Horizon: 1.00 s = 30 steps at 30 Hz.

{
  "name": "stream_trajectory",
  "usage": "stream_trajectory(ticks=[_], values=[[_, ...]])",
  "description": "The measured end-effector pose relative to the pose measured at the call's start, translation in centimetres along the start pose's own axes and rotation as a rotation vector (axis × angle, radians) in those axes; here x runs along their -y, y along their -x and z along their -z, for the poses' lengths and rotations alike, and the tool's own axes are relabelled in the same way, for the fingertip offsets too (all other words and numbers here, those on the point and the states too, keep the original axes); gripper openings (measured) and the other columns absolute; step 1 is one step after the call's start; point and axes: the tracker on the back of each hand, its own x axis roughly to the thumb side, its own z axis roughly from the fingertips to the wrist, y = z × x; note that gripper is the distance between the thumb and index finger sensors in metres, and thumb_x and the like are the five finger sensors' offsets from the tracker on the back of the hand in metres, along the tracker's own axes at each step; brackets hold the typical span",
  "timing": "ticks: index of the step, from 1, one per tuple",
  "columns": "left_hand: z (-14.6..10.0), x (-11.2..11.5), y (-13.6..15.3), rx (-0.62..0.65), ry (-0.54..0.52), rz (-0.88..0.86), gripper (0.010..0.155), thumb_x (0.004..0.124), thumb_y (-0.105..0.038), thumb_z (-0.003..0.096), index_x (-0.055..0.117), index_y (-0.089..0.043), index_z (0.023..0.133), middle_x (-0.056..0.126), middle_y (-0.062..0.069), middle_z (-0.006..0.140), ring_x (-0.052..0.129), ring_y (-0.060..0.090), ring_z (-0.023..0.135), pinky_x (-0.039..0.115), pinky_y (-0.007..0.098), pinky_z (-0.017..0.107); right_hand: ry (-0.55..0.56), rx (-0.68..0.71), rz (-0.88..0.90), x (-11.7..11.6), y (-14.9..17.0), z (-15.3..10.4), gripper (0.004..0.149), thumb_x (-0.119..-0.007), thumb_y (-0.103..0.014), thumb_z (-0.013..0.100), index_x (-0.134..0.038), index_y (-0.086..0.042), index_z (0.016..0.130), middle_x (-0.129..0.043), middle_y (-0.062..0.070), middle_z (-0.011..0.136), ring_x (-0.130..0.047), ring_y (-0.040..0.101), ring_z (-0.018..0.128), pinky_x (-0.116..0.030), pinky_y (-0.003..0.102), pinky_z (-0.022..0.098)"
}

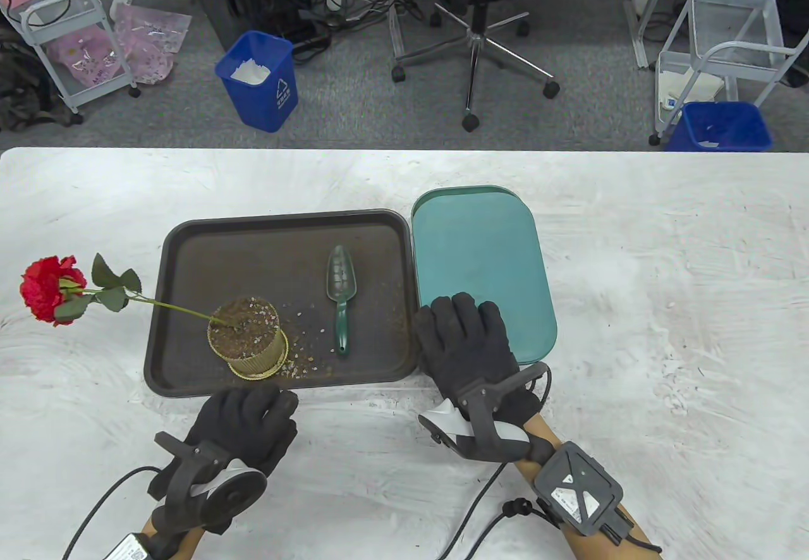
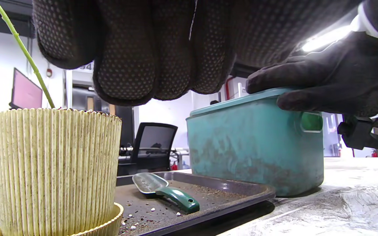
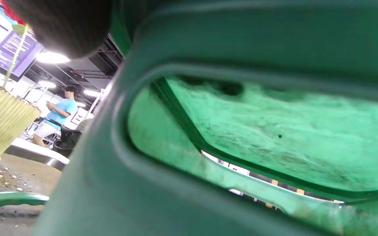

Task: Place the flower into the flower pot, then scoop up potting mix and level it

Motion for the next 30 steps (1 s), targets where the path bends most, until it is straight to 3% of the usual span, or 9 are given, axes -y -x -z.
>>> stream_trajectory(ticks=[13, 17, 20, 22, 25, 29, 30], values=[[0.1, 0.2, -0.1, 0.006, 0.009, -0.008, 0.048, 0.080, -0.049, 0.0403, 0.092, -0.027, 0.081, 0.093, 0.005, 0.083, 0.104, 0.030, 0.062, 0.084, 0.049, 0.056, -0.107, -0.017, 0.062, -0.5, 0.7, 1.9, 0.066, -0.069, -0.048, 0.039, -0.065, -0.018, 0.098, -0.069, 0.016, 0.107, -0.075, 0.046, 0.096, -0.070, 0.071, 0.064], [0.1, 0.2, -0.1, 0.002, 0.013, -0.006, 0.048, 0.080, -0.049, 0.0403, 0.092, -0.027, 0.081, 0.093, 0.005, 0.083, 0.104, 0.030, 0.062, 0.083, 0.049, 0.056, -0.159, -0.003, 0.067, -0.6, 0.6, 1.7, 0.068, -0.068, -0.046, 0.040, -0.060, -0.017, 0.101, -0.062, 0.017, 0.110, -0.069, 0.048, 0.099, -0.065, 0.073, 0.066], [0.1, 0.2, 0.0, -0.003, 0.010, -0.005, 0.048, 0.080, -0.049, 0.0403, 0.092, -0.027, 0.081, 0.093, 0.005, 0.083, 0.104, 0.030, 0.062, 0.083, 0.049, 0.056, -0.240, 0.000, 0.028, -0.8, 0.3, 1.2, 0.075, -0.069, -0.046, 0.041, -0.046, -0.015, 0.105, -0.049, 0.017, 0.115, -0.058, 0.048, 0.104, -0.058, 0.073, 0.069], [0.0, 0.2, 0.1, -0.009, 0.007, -0.004, 0.048, 0.080, -0.049, 0.0403, 0.092, -0.027, 0.081, 0.093, 0.005, 0.083, 0.104, 0.030, 0.062, 0.083, 0.049, 0.056, -0.228, 0.016, 0.002, -0.7, 0.0, 1.1, 0.076, -0.070, -0.046, 0.040, -0.045, -0.014, 0.105, -0.048, 0.017, 0.115, -0.058, 0.048, 0.104, -0.059, 0.073, 0.068], [0.1, 0.2, 0.1, -0.013, 0.009, 0.000, 0.048, 0.080, -0.049, 0.0402, 0.092, -0.027, 0.081, 0.093, 0.005, 0.083, 0.104, 0.030, 0.062, 0.083, 0.049, 0.056, -0.297, 0.012, -0.002, -0.6, 0.0, 1.5, 0.077, -0.070, -0.045, 0.041, -0.041, -0.015, 0.105, -0.044, 0.017, 0.116, -0.055, 0.049, 0.105, -0.057, 0.074, 0.069], [0.3, -0.1, 0.3, -0.027, -0.011, 0.008, 0.048, 0.080, -0.049, 0.0404, 0.091, -0.027, 0.082, 0.092, 0.005, 0.084, 0.103, 0.031, 0.064, 0.083, 0.050, 0.057, -0.326, -0.005, 0.109, 0.1, 0.6, 1.9, 0.077, -0.070, -0.048, 0.040, -0.042, -0.016, 0.105, -0.044, 0.019, 0.116, -0.053, 0.050, 0.105, -0.055, 0.077, 0.068], [0.5, -0.7, 0.3, -0.037, -0.039, 0.016, 0.049, 0.080, -0.049, 0.0404, 0.091, -0.027, 0.082, 0.091, 0.005, 0.084, 0.103, 0.030, 0.064, 0.083, 0.050, 0.057, -0.290, -0.016, 0.155, 0.8, 1.0, 1.7, 0.078, -0.070, -0.048, 0.041, -0.039, -0.015, 0.105, -0.042, 0.019, 0.116, -0.051, 0.050, 0.105, -0.053, 0.078, 0.068]])
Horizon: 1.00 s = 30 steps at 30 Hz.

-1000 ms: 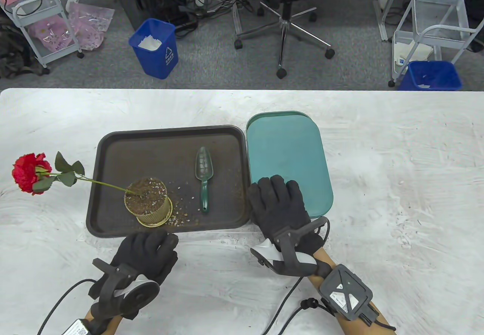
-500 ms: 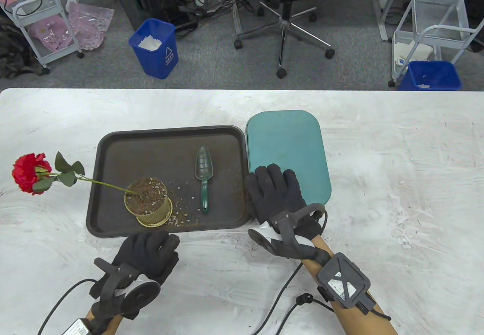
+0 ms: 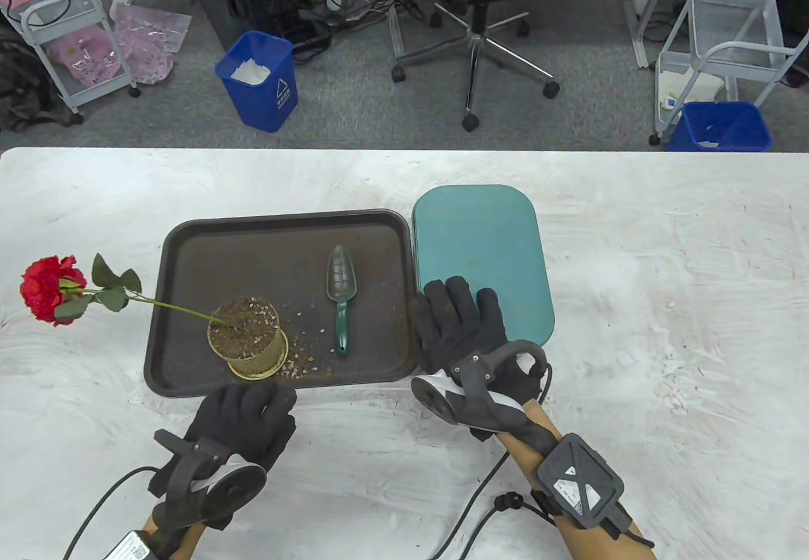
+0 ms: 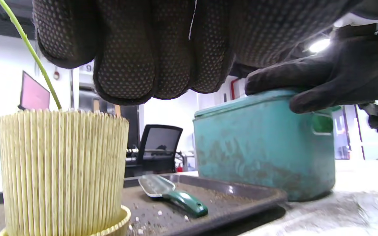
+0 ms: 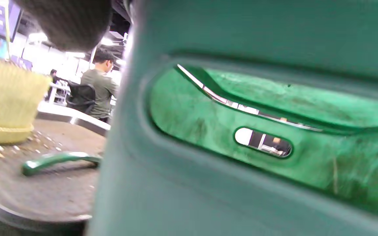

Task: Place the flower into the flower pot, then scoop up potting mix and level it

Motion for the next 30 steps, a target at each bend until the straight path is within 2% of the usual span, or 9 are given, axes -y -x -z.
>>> stream_trajectory(ticks=[2, 7, 9, 11, 15, 18, 22, 25, 30], values=[[0.4, -1.3, -0.3, -0.008, -0.065, -0.010, 0.049, 0.080, -0.049, 0.0406, 0.090, -0.027, 0.083, 0.091, 0.005, 0.085, 0.102, 0.031, 0.066, 0.082, 0.050, 0.057, 0.125, -0.010, 0.006, 1.6, 0.3, -0.7, 0.077, -0.072, -0.047, 0.040, -0.044, -0.015, 0.104, -0.047, 0.019, 0.115, -0.055, 0.050, 0.104, -0.054, 0.078, 0.068], [2.3, -5.4, -1.9, -0.003, -0.251, 0.029, 0.052, 0.079, -0.050, 0.0416, 0.085, -0.028, 0.088, 0.085, 0.004, 0.091, 0.098, 0.031, 0.073, 0.079, 0.050, 0.061, 0.291, -0.064, 0.071, 5.8, 1.0, -2.7, 0.072, -0.071, -0.045, 0.041, -0.050, -0.017, 0.104, -0.051, 0.018, 0.115, -0.058, 0.049, 0.104, -0.055, 0.078, 0.067], [3.3, -6.3, -2.3, -0.019, -0.291, 0.032, 0.056, 0.078, -0.052, 0.0419, 0.080, -0.028, 0.092, 0.079, 0.004, 0.097, 0.094, 0.032, 0.080, 0.076, 0.052, 0.064, 0.383, -0.083, 0.093, 6.8, 1.3, -3.8, 0.070, -0.072, -0.044, 0.041, -0.053, -0.017, 0.103, -0.054, 0.017, 0.114, -0.061, 0.048, 0.103, -0.056, 0.077, 0.067], [4.2, -6.2, -2.3, -0.042, -0.267, 0.034, 0.065, 0.076, -0.058, 0.0415, 0.071, -0.030, 0.099, 0.066, 0.006, 0.107, 0.083, 0.035, 0.093, 0.069, 0.056, 0.070, 0.462, -0.105, 0.094, 7.1, 1.5, -4.8, 0.067, -0.072, -0.043, 0.041, -0.057, -0.018, 0.101, -0.058, 0.017, 0.113, -0.064, 0.048, 0.102, -0.058, 0.077, 0.067], [4.9, -3.7, -2.2, -0.082, -0.144, 0.073, 0.084, 0.071, -0.070, 0.0381, 0.049, -0.032, 0.110, 0.038, 0.010, 0.117, 0.053, 0.043, 0.110, 0.051, 0.065, 0.078, 0.553, -0.157, 0.088, 5.9, 2.5, -6.7, 0.065, -0.072, -0.043, 0.041, -0.060, -0.020, 0.100, -0.062, 0.015, 0.111, -0.066, 0.046, 0.101, -0.058, 0.077, 0.066], [4.6, -1.7, -2.0, -0.094, -0.053, 0.097, 0.092, 0.066, -0.076, 0.0370, 0.036, -0.032, 0.112, 0.021, 0.010, 0.118, 0.035, 0.046, 0.114, 0.038, 0.070, 0.079, 0.505, -0.180, 0.055, 3.9, 3.4, -7.7, 0.067, -0.071, -0.046, 0.040, -0.059, -0.022, 0.101, -0.058, 0.015, 0.113, -0.060, 0.048, 0.104, -0.052, 0.080, 0.066], [3.9, 0.2, -1.3, -0.118, 0.061, 0.094, 0.096, 0.063, -0.079, 0.0358, 0.029, -0.033, 0.112, 0.014, 0.010, 0.116, 0.023, 0.047, 0.115, 0.031, 0.072, 0.078, 0.374, -0.206, 0.045, 1.7, 4.4, -8.3, 0.071, -0.065, -0.055, 0.040, -0.050, -0.028, 0.105, -0.046, 0.013, 0.119, -0.044, 0.051, 0.108, -0.040, 0.086, 0.066], [3.5, 1.2, -0.5, -0.144, 0.123, 0.107, 0.097, 0.060, -0.081, 0.0351, 0.026, -0.033, 0.112, 0.013, 0.010, 0.116, 0.021, 0.047, 0.114, 0.031, 0.072, 0.078, 0.330, -0.204, 0.078, 0.8, 4.6, -8.1, 0.072, -0.062, -0.057, 0.040, -0.046, -0.030, 0.106, -0.041, 0.013, 0.121, -0.039, 0.053, 0.108, -0.035, 0.088, 0.064], [3.1, 1.7, 0.3, -0.178, 0.146, 0.068, 0.097, 0.060, -0.081, 0.0350, 0.026, -0.032, 0.111, 0.013, 0.010, 0.116, 0.021, 0.048, 0.114, 0.031, 0.072, 0.077, 0.289, -0.198, 0.056, -0.1, 4.3, -8.0, 0.073, -0.060, -0.058, 0.041, -0.044, -0.030, 0.106, -0.039, 0.014, 0.121, -0.038, 0.054, 0.108, -0.034, 0.088, 0.064]])
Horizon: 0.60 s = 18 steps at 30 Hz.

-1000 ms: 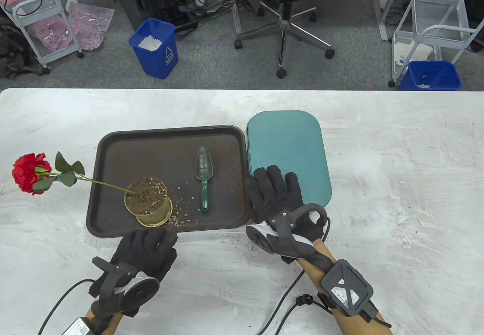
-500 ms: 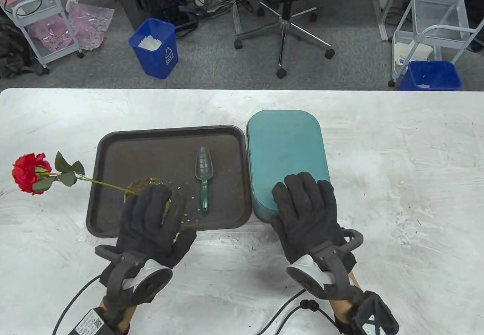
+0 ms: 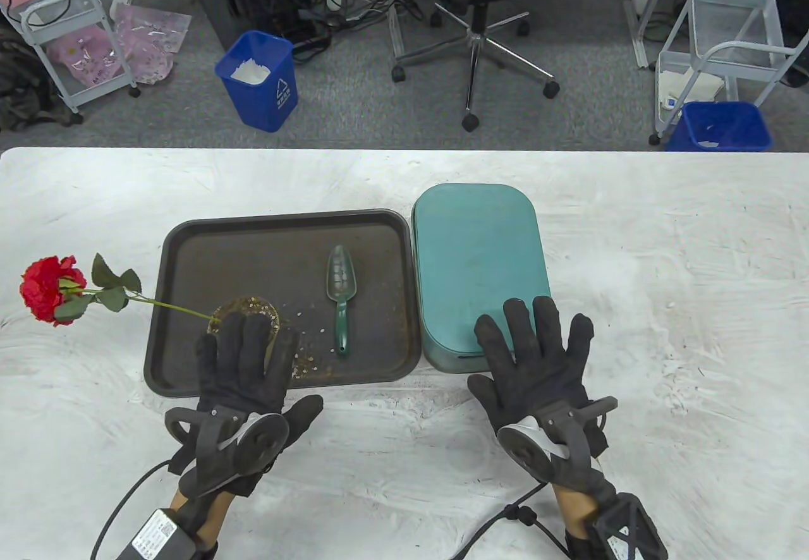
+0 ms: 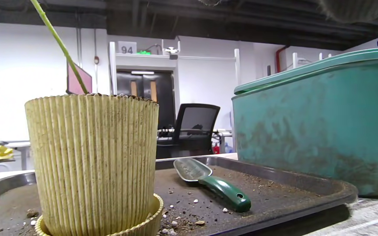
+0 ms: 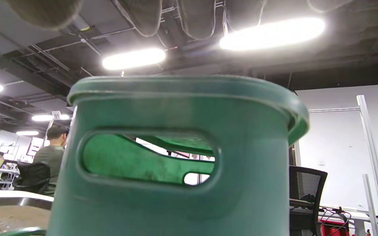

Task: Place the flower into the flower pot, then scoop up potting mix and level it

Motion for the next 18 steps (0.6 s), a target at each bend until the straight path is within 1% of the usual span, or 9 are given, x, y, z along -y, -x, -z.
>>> stream_trajectory(ticks=[1, 5, 12, 18], values=[[0.02, 0.03, -0.02, -0.002, 0.000, 0.006, 0.096, 0.060, -0.080, 0.0352, 0.027, -0.032, 0.111, 0.014, 0.010, 0.116, 0.024, 0.047, 0.114, 0.031, 0.072, 0.077, -0.008, -0.004, -0.004, -0.16, 0.01, -0.03, 0.073, -0.061, -0.057, 0.041, -0.044, -0.029, 0.106, -0.039, 0.014, 0.121, -0.038, 0.054, 0.108, -0.035, 0.088, 0.064], [0.05, 0.29, -0.32, 0.005, 0.012, 0.025, 0.096, 0.062, -0.079, 0.0352, 0.028, -0.031, 0.111, 0.015, 0.011, 0.116, 0.025, 0.047, 0.114, 0.032, 0.072, 0.077, -0.018, -0.022, -0.006, -0.38, 0.26, -0.11, 0.072, -0.062, -0.055, 0.041, -0.046, -0.028, 0.105, -0.042, 0.015, 0.120, -0.042, 0.053, 0.107, -0.037, 0.087, 0.064], [0.16, 0.74, -0.54, 0.007, 0.037, 0.045, 0.095, 0.063, -0.078, 0.0352, 0.030, -0.030, 0.111, 0.018, 0.011, 0.116, 0.028, 0.047, 0.114, 0.034, 0.071, 0.078, 0.005, -0.058, 0.028, -0.25, 0.84, -0.19, 0.070, -0.064, -0.052, 0.041, -0.050, -0.025, 0.104, -0.046, 0.017, 0.118, -0.048, 0.053, 0.106, -0.039, 0.087, 0.065], [0.13, 0.79, -0.67, 0.006, 0.034, 0.049, 0.094, 0.064, -0.077, 0.0355, 0.031, -0.030, 0.111, 0.019, 0.011, 0.116, 0.030, 0.047, 0.114, 0.036, 0.071, 0.078, 0.016, -0.056, 0.043, -0.30, 0.78, -0.29, 0.070, -0.064, -0.051, 0.041, -0.051, -0.024, 0.104, -0.048, 0.018, 0.117, -0.051, 0.052, 0.105, -0.041, 0.086, 0.065]])
